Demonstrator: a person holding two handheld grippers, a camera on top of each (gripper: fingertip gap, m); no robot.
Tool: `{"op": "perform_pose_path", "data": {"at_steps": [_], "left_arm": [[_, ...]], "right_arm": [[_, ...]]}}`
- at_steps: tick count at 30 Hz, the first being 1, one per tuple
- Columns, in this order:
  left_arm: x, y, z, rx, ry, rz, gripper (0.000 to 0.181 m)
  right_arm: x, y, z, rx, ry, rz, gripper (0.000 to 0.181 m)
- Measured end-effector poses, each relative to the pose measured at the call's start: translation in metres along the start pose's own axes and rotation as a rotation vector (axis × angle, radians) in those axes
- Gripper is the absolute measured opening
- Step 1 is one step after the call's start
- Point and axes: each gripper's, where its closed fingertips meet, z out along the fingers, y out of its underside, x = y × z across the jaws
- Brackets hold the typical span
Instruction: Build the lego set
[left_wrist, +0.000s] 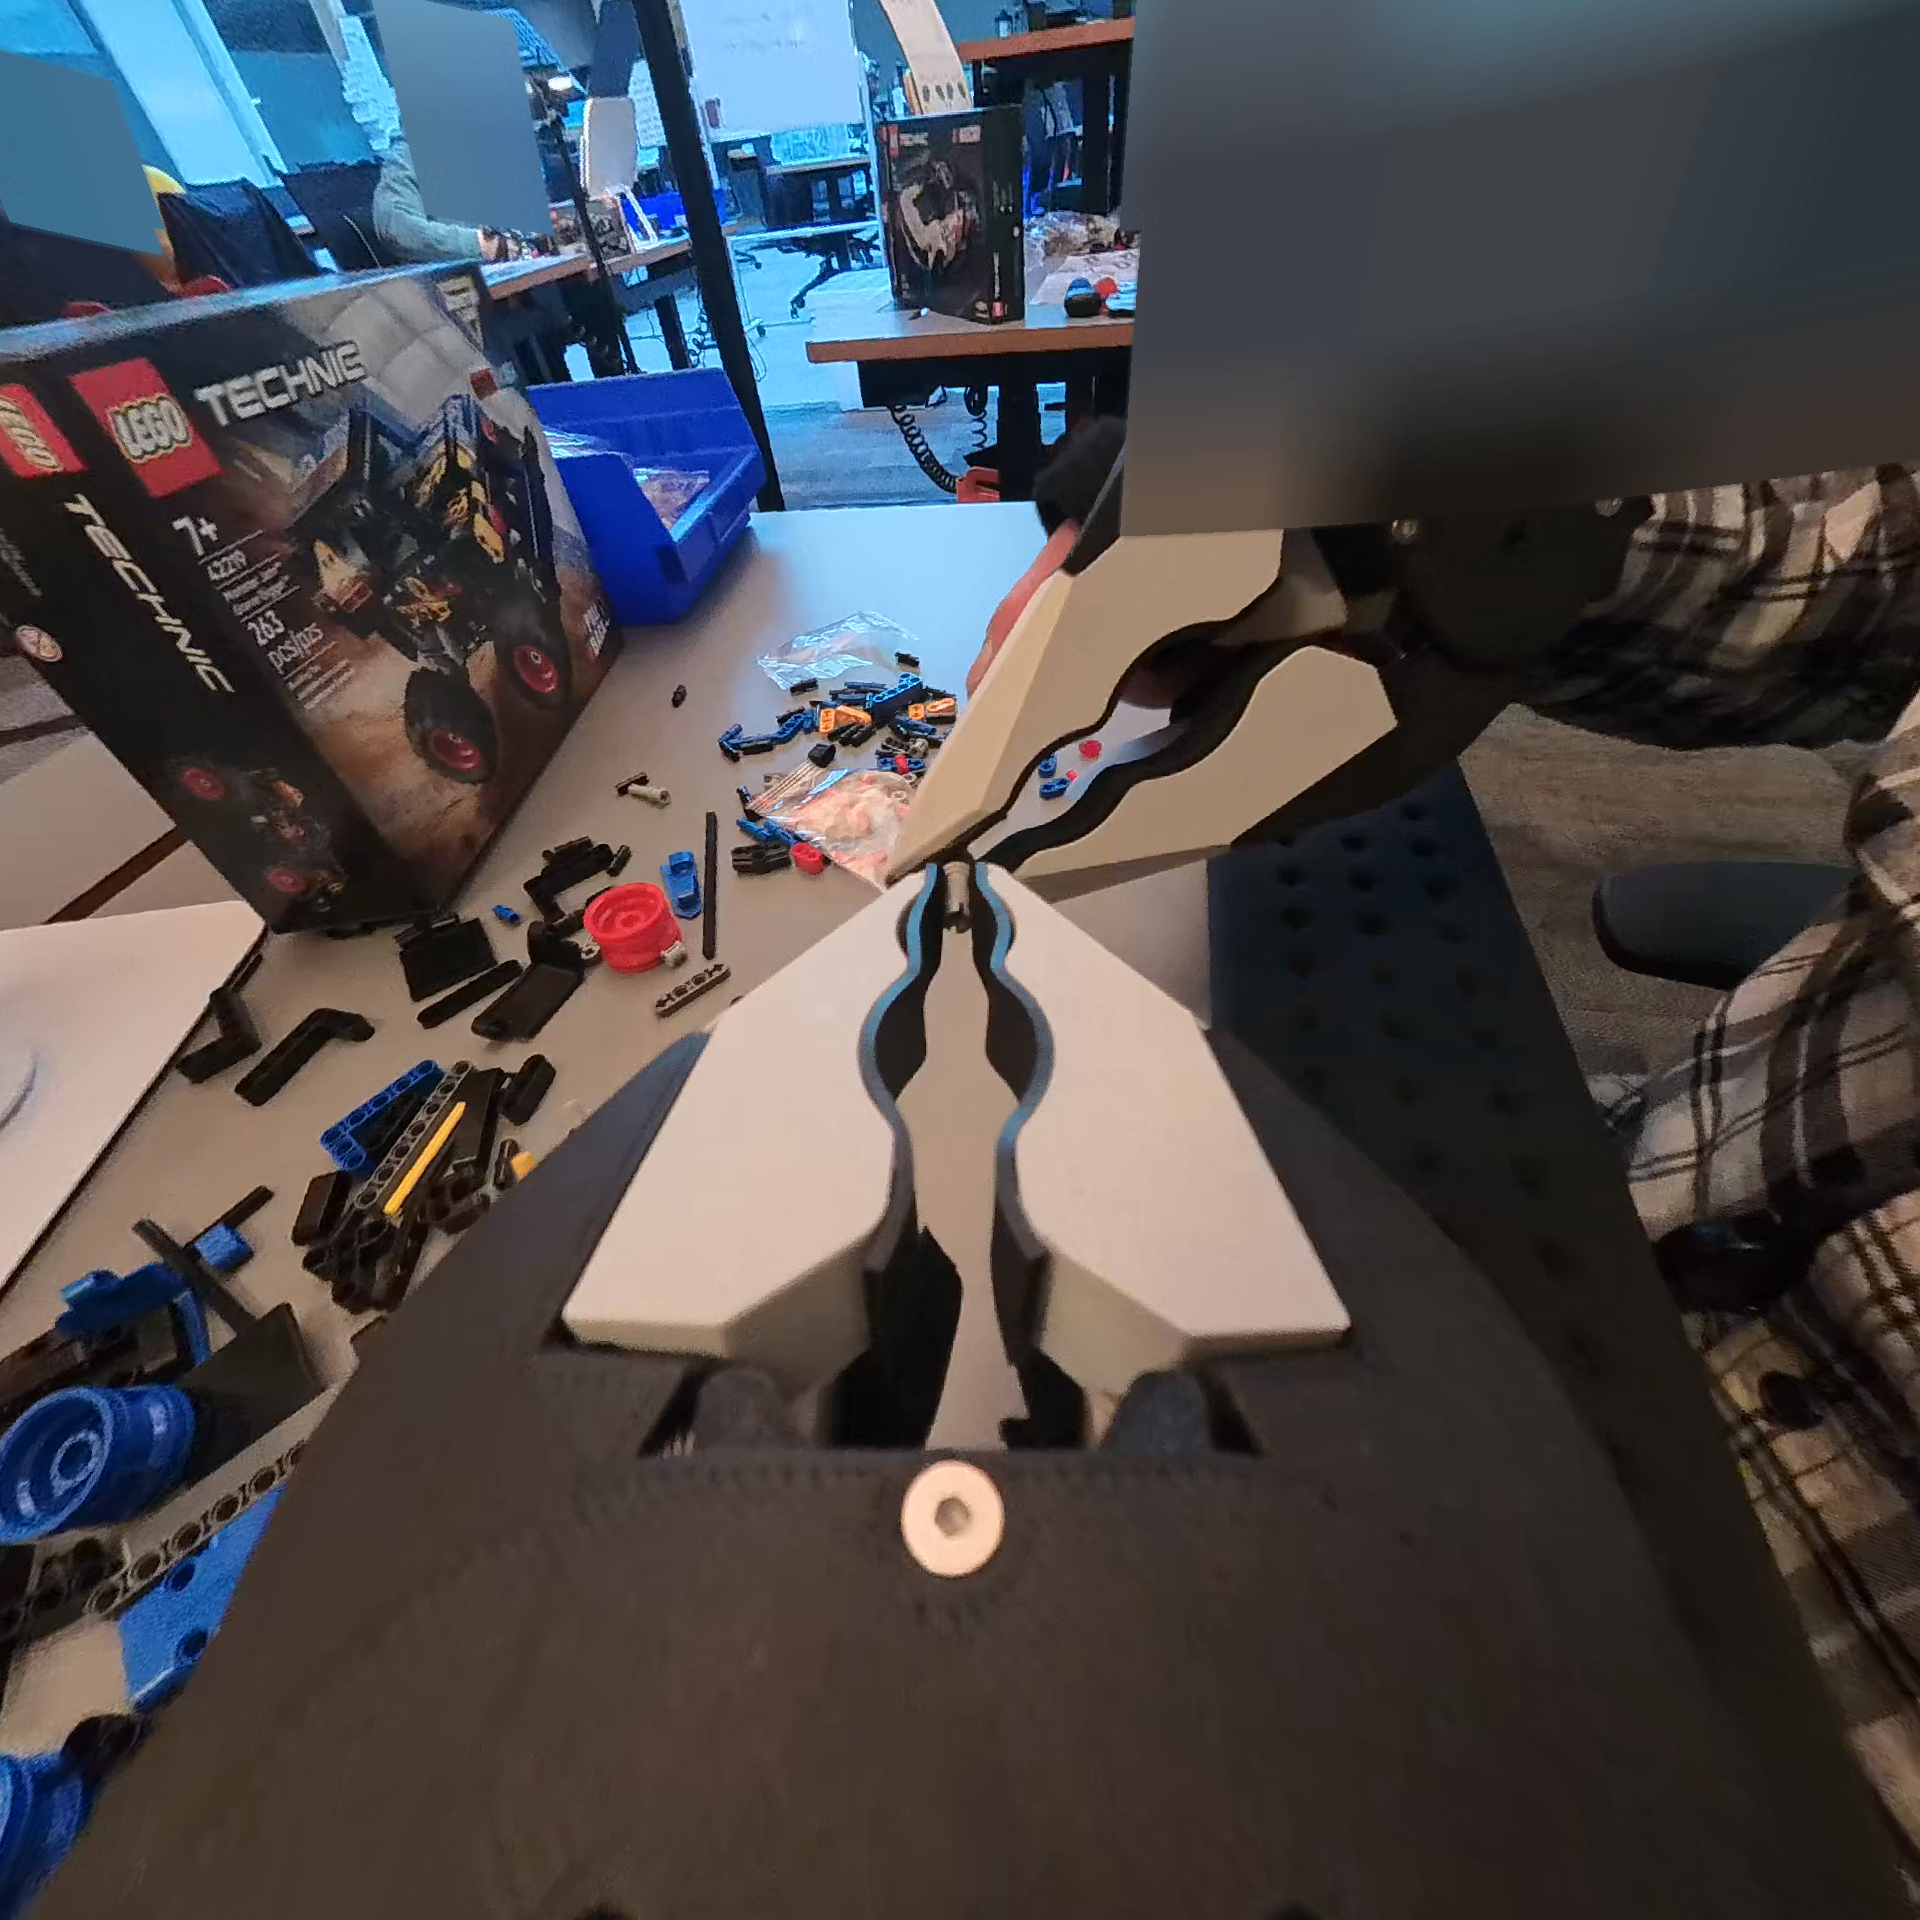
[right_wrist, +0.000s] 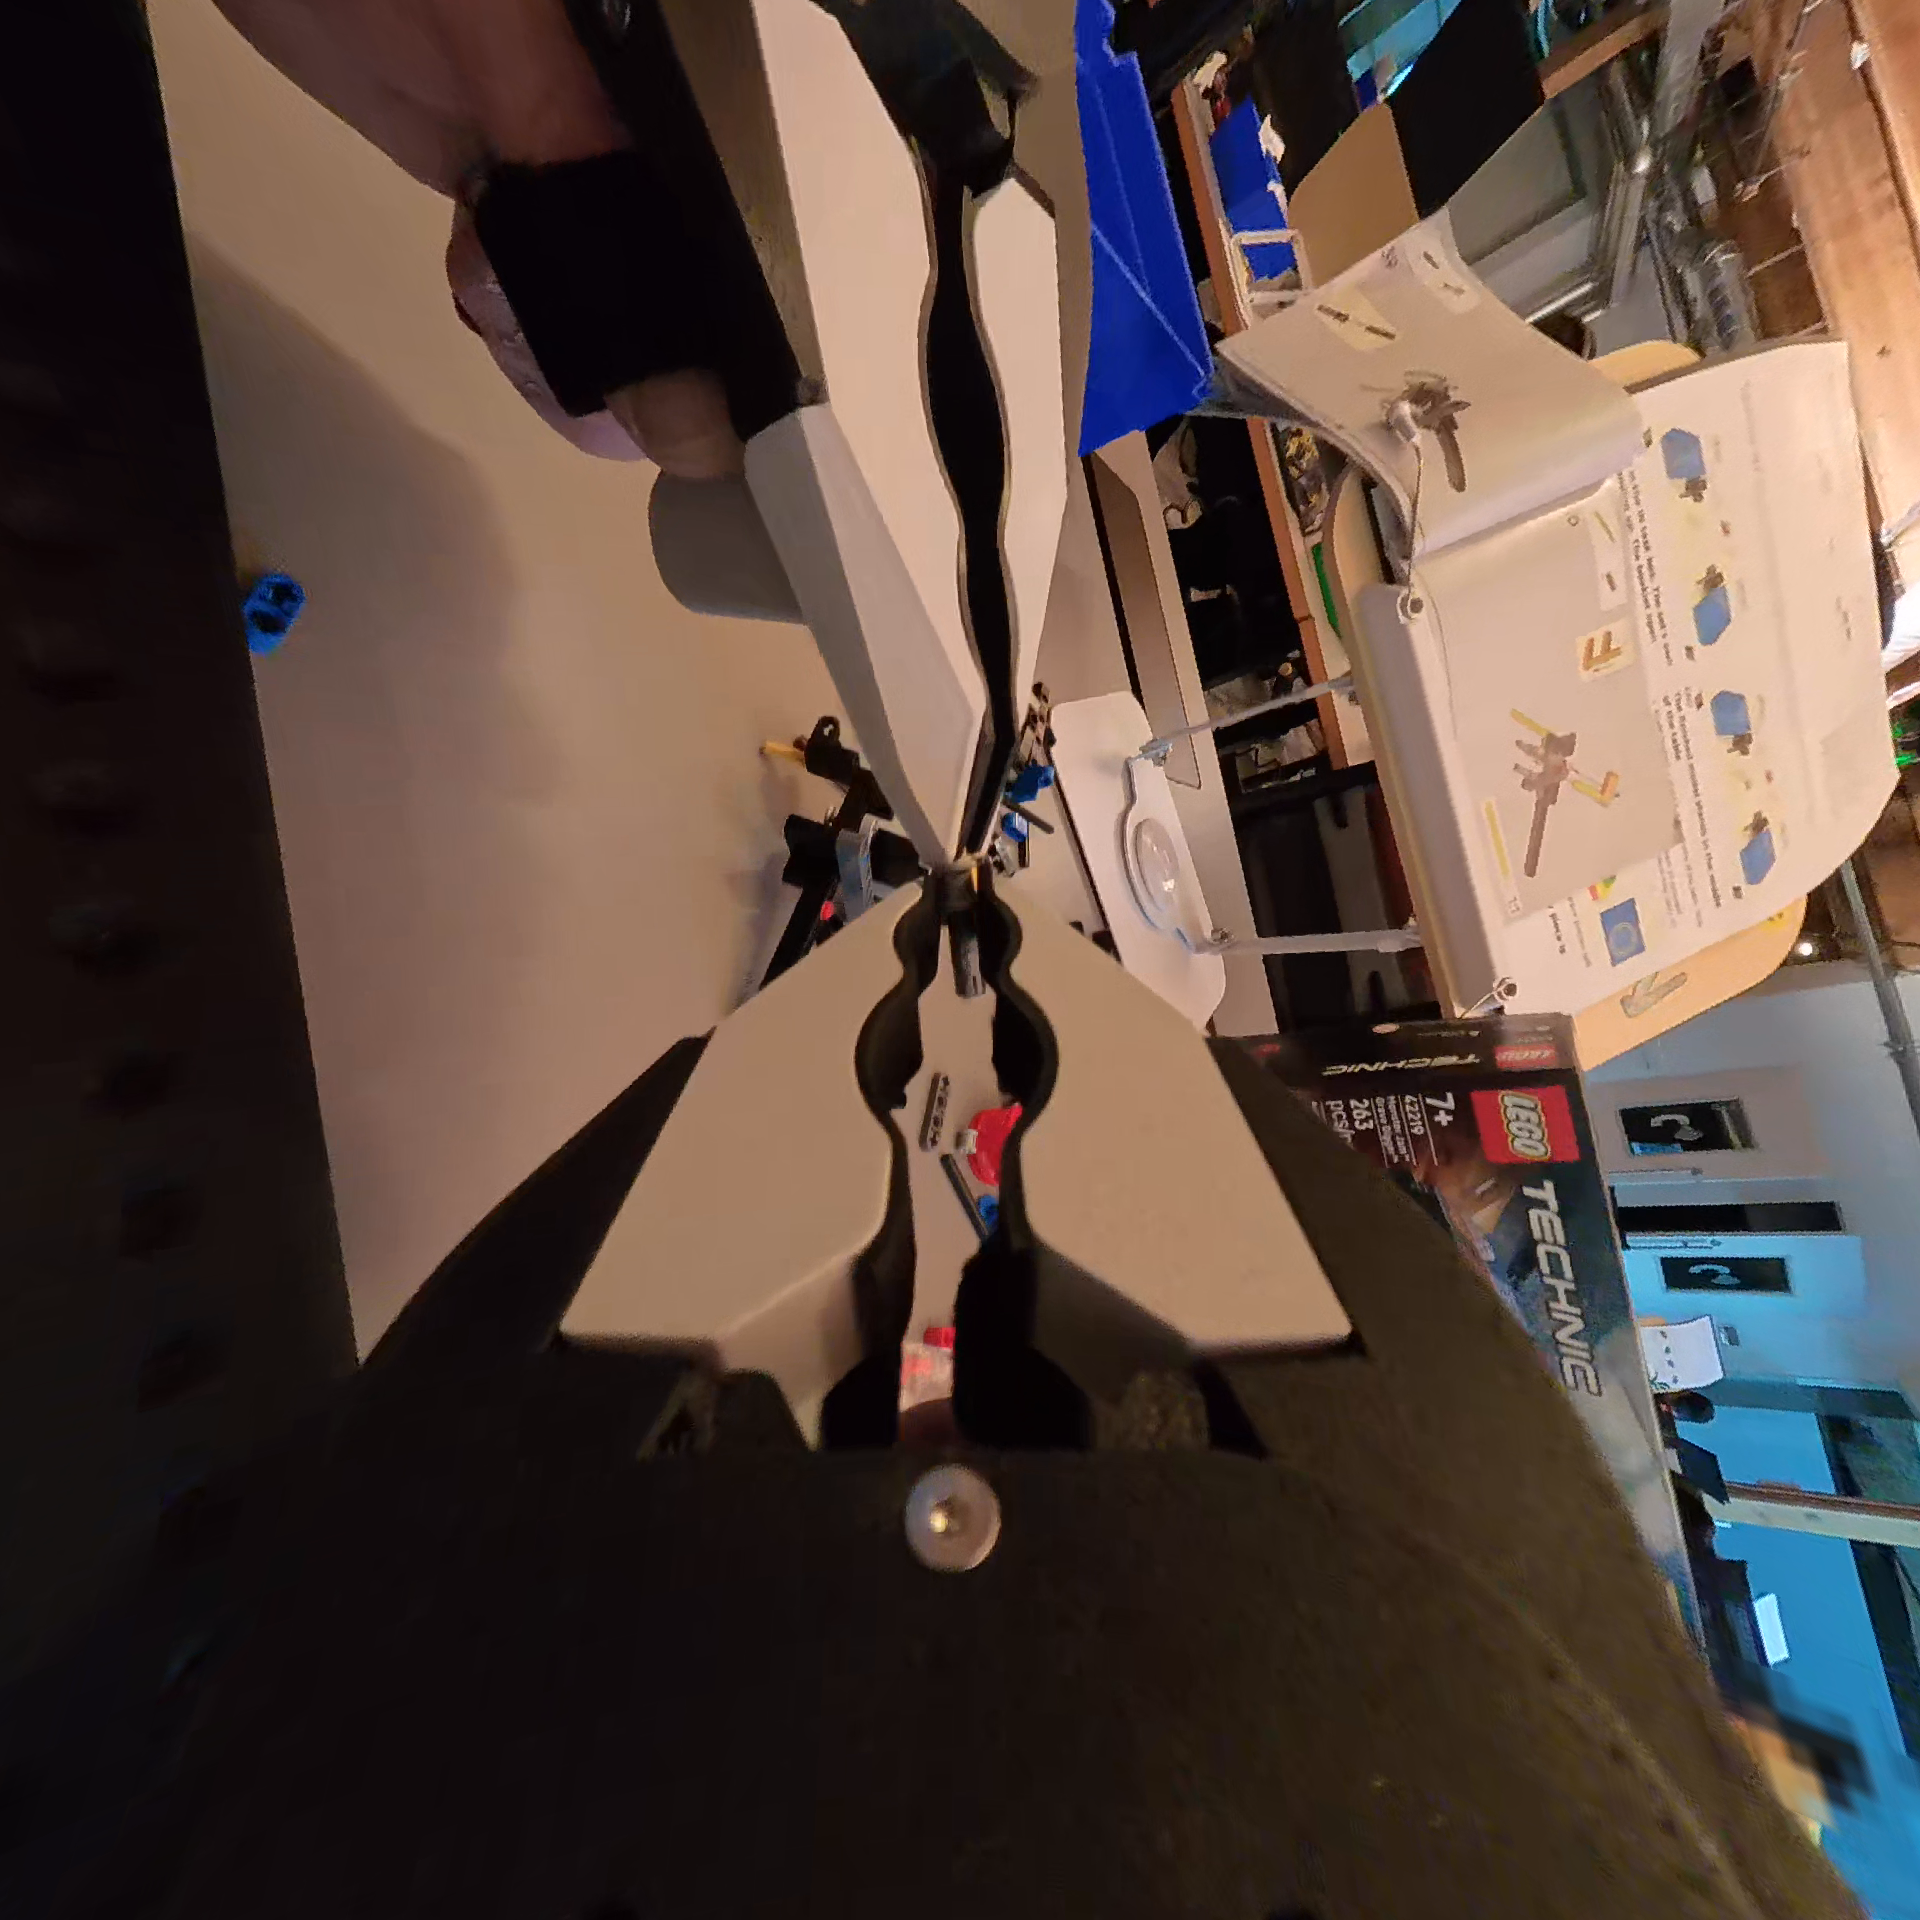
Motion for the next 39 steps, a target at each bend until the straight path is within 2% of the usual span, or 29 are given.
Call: {"op": "perform_pose_path", "data": {"at_steps": [13,15,23,27,30,33,36,39], "left_arm": [[-0.005,-0.002,-0.030,0.071,-0.009,-0.070,0.009],[-0.008,-0.003,-0.034,0.080,-0.023,-0.070,0.004],[-0.022,-0.001,-0.043,0.083,-0.095,-0.068,0.003],[-0.028,-0.004,-0.048,0.098,-0.124,-0.078,0.003],[-0.031,-0.004,-0.051,0.105,-0.131,-0.088,0.003],[-0.031,-0.005,-0.051,0.110,-0.125,-0.093,0.003],[-0.031,-0.004,-0.050,0.103,-0.124,-0.091,0.003],[-0.032,-0.005,-0.050,0.114,-0.125,-0.102,0.003]], "right_arm": [[0.003,-0.025,0.014,0.086,0.009,0.038,0.005],[0.003,-0.027,0.015,0.098,0.005,0.043,0.005],[0.007,-0.033,0.028,0.132,0.009,0.089,0.006],[0.010,-0.030,0.037,0.106,0.007,0.123,0.021],[0.013,-0.031,0.039,0.114,0.007,0.141,0.022],[0.012,-0.033,0.041,0.120,0.001,0.132,0.019],[0.012,-0.035,0.045,0.119,0.010,0.112,0.006],[0.012,-0.035,0.045,0.118,0.009,0.110,0.005]]}}
